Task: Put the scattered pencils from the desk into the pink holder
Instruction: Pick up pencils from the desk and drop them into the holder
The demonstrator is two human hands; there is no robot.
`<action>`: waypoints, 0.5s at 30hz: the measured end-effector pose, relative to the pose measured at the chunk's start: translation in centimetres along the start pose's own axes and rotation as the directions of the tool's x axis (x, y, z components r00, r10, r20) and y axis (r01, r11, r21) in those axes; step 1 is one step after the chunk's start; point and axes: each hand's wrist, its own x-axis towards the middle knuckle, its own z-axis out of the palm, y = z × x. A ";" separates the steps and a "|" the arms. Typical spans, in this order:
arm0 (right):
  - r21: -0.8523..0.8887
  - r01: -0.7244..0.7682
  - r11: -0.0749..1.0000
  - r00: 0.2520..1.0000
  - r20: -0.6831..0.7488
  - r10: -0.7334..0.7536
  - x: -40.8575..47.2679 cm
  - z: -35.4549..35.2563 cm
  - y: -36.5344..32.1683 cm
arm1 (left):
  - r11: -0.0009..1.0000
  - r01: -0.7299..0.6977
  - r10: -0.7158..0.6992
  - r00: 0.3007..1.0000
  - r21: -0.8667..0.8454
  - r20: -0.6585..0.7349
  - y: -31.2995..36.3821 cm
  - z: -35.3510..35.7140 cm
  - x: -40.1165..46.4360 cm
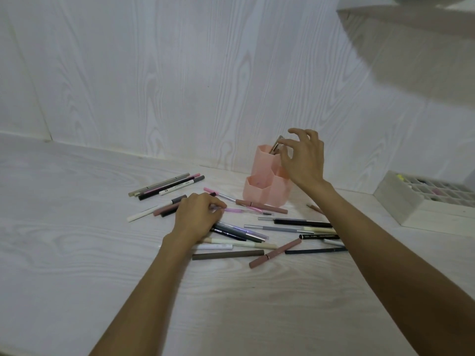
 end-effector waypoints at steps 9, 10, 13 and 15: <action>-0.077 0.261 0.962 0.949 0.201 -0.242 -0.8 -2.9 2.3 | 1.000 0.007 -0.007 1.000 0.014 0.017 -0.3 0.0 0.3; -0.028 0.256 0.966 0.959 0.132 -0.250 -1.1 -3.5 2.5 | 1.000 0.009 -0.010 1.000 0.007 0.028 -0.4 0.0 0.3; 0.113 0.129 0.985 0.991 -0.058 -0.123 -3.1 -4.8 3.8 | 1.000 0.027 -0.026 0.999 -0.005 0.039 -0.6 -0.1 0.5; 0.182 -0.022 0.983 0.998 -0.047 0.031 -5.5 -4.5 5.3 | 1.000 0.022 -0.022 0.999 -0.011 0.039 -0.7 -0.2 0.5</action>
